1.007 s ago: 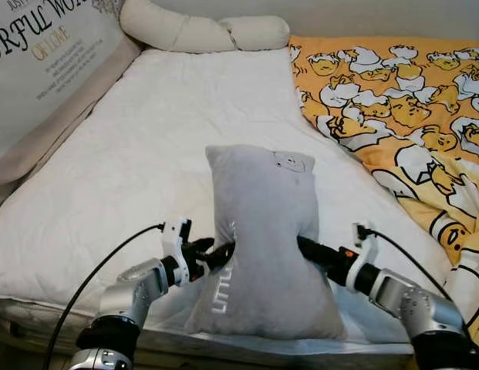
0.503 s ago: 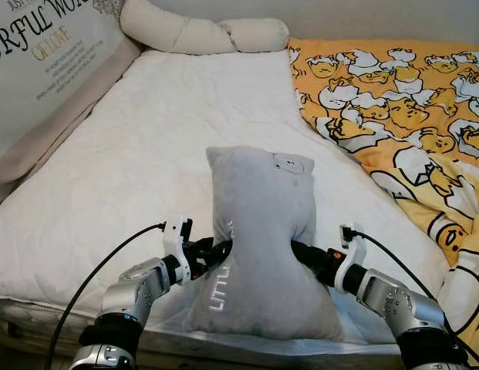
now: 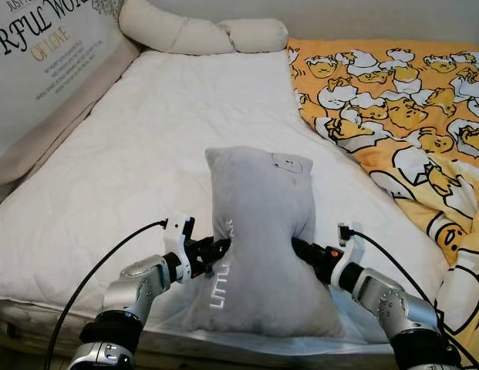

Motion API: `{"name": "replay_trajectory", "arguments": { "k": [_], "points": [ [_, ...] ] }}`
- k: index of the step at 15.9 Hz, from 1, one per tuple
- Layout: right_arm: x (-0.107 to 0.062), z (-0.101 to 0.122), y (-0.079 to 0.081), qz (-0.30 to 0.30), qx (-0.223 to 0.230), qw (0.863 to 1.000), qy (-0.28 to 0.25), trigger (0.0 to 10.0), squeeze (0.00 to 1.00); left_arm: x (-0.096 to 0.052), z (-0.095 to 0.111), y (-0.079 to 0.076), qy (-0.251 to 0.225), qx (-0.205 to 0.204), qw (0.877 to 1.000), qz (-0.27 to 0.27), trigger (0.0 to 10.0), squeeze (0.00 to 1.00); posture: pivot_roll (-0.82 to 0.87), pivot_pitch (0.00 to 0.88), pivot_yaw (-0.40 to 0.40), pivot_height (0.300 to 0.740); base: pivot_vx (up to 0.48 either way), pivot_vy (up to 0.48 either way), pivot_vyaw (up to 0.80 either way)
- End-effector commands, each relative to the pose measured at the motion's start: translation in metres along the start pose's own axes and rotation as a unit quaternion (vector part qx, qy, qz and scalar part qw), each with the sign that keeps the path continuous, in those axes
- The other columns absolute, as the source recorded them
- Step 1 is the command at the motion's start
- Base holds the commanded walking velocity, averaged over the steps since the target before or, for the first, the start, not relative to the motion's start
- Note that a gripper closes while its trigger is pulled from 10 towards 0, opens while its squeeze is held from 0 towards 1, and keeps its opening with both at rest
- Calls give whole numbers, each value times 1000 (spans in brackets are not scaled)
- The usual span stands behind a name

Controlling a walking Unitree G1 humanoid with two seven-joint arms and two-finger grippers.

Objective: Clean up the room

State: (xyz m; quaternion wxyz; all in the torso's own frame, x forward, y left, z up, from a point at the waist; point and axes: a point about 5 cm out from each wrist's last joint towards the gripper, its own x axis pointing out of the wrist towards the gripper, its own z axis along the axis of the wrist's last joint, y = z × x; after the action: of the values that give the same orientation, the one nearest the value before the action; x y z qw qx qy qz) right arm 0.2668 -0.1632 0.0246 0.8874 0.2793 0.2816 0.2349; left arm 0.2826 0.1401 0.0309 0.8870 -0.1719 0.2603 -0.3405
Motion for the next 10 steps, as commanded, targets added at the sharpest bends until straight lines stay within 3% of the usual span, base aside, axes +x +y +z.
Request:
{"name": "replay_trajectory", "arguments": {
  "k": [1,5,8,10],
  "points": [
    [5,1,11,14,-5,1000,-8,0,0,5,13,-8,-7,33,999,-12,0,0,-84,0,26,740,0,0,0],
    [6,20,21,-6,-35,998,-44,0,0,8,42,-23,-61,72,995,-14,0,0,-85,0,26,740,0,0,0],
    [2,49,41,-1,-60,993,-101,0,0,4,74,-39,-103,112,988,-13,0,0,-95,0,29,740,0,0,0],
    [-4,71,63,15,-79,987,-140,0,0,-5,90,-50,-125,136,983,-3,0,0,-89,0,26,740,0,0,0]
  ]
}}
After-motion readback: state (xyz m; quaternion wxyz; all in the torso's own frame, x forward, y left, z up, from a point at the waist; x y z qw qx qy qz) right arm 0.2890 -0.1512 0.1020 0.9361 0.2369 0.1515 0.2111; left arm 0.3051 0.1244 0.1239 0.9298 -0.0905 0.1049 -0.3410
